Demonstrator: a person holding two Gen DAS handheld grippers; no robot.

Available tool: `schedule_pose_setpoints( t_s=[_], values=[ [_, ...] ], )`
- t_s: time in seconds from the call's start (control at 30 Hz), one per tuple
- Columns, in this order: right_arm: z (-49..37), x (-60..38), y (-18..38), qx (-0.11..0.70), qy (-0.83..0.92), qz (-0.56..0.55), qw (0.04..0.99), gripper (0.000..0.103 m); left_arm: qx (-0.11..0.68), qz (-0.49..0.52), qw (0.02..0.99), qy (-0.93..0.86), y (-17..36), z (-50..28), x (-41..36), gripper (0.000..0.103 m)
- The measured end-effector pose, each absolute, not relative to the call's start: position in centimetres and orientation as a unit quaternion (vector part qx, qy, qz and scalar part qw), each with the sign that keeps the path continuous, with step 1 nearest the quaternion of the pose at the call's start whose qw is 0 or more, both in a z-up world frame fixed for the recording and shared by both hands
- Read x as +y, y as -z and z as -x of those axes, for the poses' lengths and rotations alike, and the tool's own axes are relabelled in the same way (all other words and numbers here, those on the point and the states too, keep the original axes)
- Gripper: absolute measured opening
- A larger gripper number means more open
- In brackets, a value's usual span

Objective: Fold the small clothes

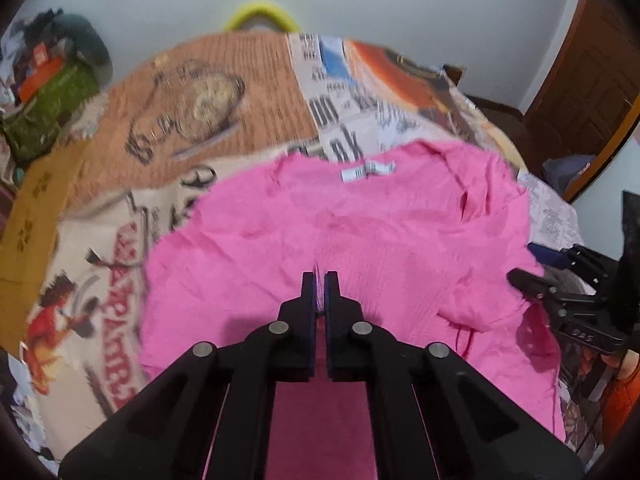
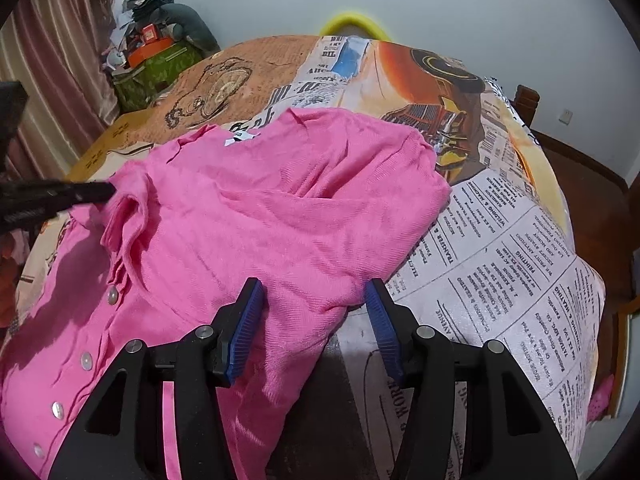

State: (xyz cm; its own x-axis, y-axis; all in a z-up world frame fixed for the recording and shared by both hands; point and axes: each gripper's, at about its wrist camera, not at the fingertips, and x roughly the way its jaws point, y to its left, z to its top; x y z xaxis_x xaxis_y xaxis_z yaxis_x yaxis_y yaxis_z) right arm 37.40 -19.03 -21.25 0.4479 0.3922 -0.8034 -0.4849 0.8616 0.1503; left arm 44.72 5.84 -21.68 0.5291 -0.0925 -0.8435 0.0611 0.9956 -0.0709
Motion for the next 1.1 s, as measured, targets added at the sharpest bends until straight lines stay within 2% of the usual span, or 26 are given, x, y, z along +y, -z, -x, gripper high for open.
schedule_pose_setpoints(
  t_s=[0.2,0.6,0.67,0.8,1.1],
  values=[
    [-37.3,-19.0,21.3,0.458,-0.257,0.051,0.85,0.049,0.476,0.008,0.879,0.028,19.8,-44.7,8.0,0.002],
    [-37.4,-19.1,21.3,0.459,-0.256,0.046,0.849,0.049,0.534,0.045,0.844,0.016,24.7,-46.1,10.0,0.005],
    [-37.3,-19.4,21.0,0.46,-0.257,0.039,0.849,0.049,0.532,0.051,0.844,0.035,24.3,-45.3,9.8,0.01],
    [-37.0,-20.0,20.0,0.444,-0.255,0.045,0.858,0.049,0.523,0.04,0.849,0.054,23.6,-43.1,8.9,0.037],
    [-38.1,-21.4,19.3,0.447,-0.226,0.021,0.865,0.05,0.566,0.083,0.816,0.079,26.8,-41.7,8.4,0.04]
  ],
)
